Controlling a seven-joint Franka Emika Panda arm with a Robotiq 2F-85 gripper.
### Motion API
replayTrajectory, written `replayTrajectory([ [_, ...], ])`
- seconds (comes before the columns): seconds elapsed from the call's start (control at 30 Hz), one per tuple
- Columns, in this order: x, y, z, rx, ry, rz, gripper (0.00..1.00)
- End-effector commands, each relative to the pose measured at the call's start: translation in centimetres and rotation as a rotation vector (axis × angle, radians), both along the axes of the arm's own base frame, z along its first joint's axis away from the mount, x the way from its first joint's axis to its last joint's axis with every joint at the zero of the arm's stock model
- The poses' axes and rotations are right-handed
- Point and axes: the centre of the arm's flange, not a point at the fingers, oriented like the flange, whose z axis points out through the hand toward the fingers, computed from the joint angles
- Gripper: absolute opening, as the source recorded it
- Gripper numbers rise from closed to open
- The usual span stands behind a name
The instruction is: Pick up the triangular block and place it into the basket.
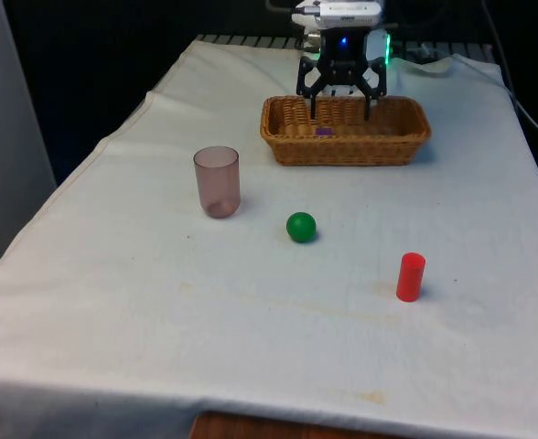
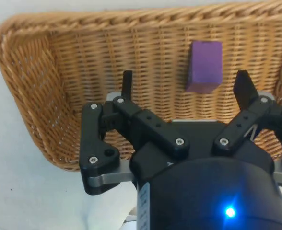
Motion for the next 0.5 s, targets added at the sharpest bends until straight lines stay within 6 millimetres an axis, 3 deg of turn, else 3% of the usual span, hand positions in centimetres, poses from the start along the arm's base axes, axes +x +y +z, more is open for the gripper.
replayTrajectory([
  [0.0, 0.3, 0.0, 0.3, 0.000, -0.001, 0.000, 1.00],
  [0.27, 2.2, -0.1, 2.3, 0.001, -0.006, -0.001, 1.00],
  [0.47, 2.8, -0.2, 4.8, 0.013, -0.007, -0.002, 1.00],
])
